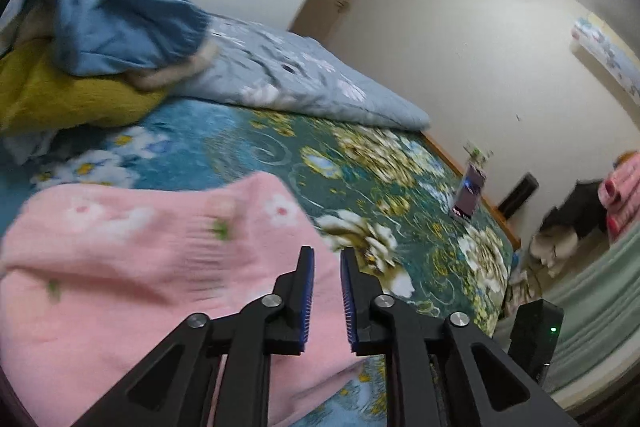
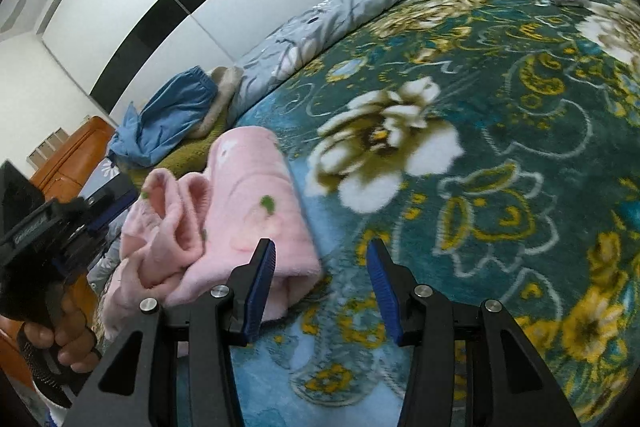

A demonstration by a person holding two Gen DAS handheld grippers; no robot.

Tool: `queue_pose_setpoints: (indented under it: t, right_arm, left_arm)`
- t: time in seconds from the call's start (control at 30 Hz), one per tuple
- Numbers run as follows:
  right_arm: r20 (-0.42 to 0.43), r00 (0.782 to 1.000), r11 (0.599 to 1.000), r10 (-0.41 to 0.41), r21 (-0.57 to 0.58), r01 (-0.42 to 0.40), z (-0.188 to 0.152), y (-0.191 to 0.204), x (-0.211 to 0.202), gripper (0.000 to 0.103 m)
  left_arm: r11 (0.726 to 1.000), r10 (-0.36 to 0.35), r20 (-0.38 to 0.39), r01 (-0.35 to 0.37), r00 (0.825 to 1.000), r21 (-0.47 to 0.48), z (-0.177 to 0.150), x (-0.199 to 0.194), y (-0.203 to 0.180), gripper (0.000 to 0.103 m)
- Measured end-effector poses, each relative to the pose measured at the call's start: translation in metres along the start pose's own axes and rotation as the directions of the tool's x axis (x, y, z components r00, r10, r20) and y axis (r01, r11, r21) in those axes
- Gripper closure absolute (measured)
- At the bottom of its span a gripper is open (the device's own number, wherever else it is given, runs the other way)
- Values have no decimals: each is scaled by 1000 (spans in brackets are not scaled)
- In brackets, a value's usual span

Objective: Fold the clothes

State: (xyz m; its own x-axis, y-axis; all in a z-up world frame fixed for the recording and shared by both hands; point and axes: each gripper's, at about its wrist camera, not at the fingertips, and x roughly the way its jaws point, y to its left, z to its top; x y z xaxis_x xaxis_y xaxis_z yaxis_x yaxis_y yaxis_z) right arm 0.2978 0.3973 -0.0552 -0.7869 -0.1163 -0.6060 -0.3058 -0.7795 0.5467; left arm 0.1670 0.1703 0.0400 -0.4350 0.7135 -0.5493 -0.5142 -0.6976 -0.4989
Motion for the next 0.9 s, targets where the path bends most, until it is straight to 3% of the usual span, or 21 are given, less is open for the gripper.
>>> queue_pose_setpoints:
  t: [0.1,0.17,0.27,0.37,0.4,0.43,0.47,0.67,0.77,0.83,0.9]
  right_arm:
    - [-29,999,998,40,-51,-42,2,19,11,54]
    - [-53,996,994,67,-88,-72,3,33,20,54]
    - [-90,990,983,106,-141,-119,5,54,33,54]
    - [-130,981,967,143,-193,-166,6,75,46,54]
    - [-143,978,961,154,-209,-182,7,82,50,53]
    - [-157,974,954,166,-225,-199,7,89,54,43]
    - [-171,969,946,176,-241,-215,8,96,59,39]
    - [-257,938,932,232,-218,-290,18,119,84,39]
    - [-288,915,893,282,-270,-360,5,137,79,39]
    - [-308,899,861,310,-310,-403,-4,149,75,39]
    - [-328,903,847,276,-361,-390,-9,160,79,39]
  left_arm:
    - [996,89,53,-87,995,-38,-2,-29,32,63]
    - [985,166,65,-162,984,-65,-7,-43,52,61]
    - [948,302,46,-295,952,-122,-22,-62,90,61]
    - [913,381,13,-374,924,-165,-38,-74,119,61]
    - [907,390,2,-384,921,-176,-44,-76,126,61]
    - [904,392,-5,-386,920,-183,-49,-77,131,60]
    - [904,390,-11,-385,921,-186,-53,-79,134,57]
    - [910,400,-46,-403,915,-96,-67,-63,118,49]
    - [907,418,-41,-419,908,-47,-69,-61,110,46]
    - [910,410,-39,-412,911,-48,-69,-62,111,46]
    - [921,378,-38,-379,925,-83,-68,-66,117,46]
